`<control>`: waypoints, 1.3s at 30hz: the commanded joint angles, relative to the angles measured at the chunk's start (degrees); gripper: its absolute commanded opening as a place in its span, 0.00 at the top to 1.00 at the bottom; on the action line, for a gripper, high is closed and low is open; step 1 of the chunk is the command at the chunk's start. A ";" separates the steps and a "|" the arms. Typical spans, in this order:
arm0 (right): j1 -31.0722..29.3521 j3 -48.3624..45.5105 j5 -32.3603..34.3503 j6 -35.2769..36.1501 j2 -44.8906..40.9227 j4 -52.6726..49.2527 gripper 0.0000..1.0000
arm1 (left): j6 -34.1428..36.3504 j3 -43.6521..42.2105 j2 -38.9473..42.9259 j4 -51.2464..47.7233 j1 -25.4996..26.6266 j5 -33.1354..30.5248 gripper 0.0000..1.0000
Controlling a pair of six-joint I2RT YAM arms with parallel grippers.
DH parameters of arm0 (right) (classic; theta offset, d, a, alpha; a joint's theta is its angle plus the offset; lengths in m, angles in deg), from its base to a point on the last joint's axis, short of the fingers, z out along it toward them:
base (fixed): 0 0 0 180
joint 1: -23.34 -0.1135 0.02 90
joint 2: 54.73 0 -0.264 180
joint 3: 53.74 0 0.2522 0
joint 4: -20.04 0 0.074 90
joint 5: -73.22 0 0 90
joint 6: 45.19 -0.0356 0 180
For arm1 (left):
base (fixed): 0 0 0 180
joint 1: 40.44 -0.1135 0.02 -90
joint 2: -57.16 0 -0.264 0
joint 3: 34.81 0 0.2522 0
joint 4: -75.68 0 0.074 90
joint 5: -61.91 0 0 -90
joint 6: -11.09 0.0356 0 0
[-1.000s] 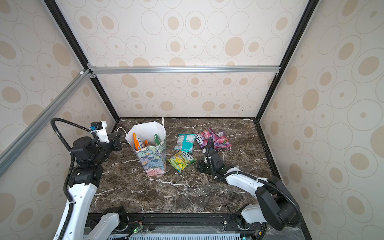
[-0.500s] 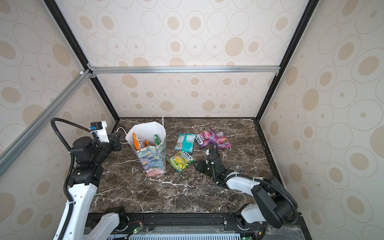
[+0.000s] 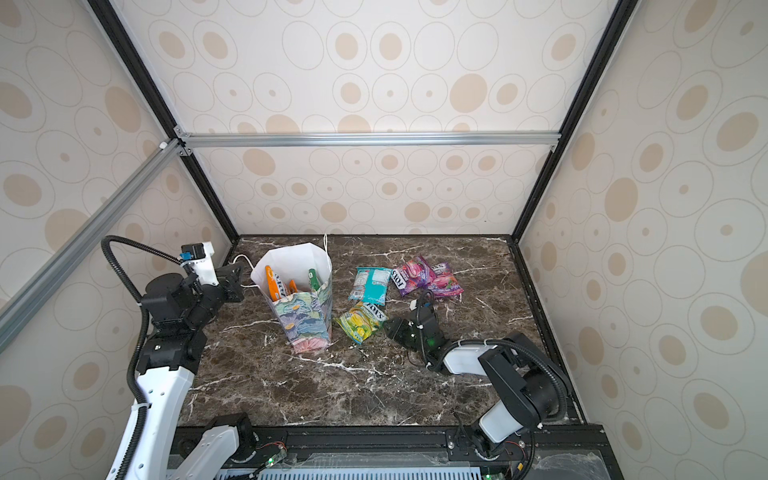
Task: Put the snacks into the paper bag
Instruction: 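Lower the right gripper onto the green Spring Tea packet's edge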
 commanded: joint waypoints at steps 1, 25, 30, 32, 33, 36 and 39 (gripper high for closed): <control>0.06 1.65 -1.03 -2.06 2.99 3.85 0.46 | 0.80 0.51 0.63 0.61 -0.21 0.18 1.00; 0.08 6.15 -1.31 -1.86 14.12 9.73 0.46 | 0.82 0.46 0.55 0.59 -0.25 0.41 1.00; 0.16 6.16 -0.99 -1.96 14.78 9.99 0.46 | 0.88 0.44 0.86 0.53 -0.23 -0.01 1.00; 0.11 6.55 -0.99 -1.29 15.12 9.91 0.46 | 0.90 0.50 0.71 0.58 -0.19 0.04 1.00; 0.09 6.83 -0.81 -0.86 15.24 9.22 0.46 | 0.89 0.55 0.68 0.51 -0.17 0.10 1.00; 0.14 7.03 0.19 -0.40 15.34 9.02 0.47 | 0.94 0.52 0.78 0.50 -0.19 0.16 1.00; 0.22 7.29 0.29 0.03 15.60 8.95 0.49 | 0.97 0.58 0.79 0.49 -0.22 0.06 1.00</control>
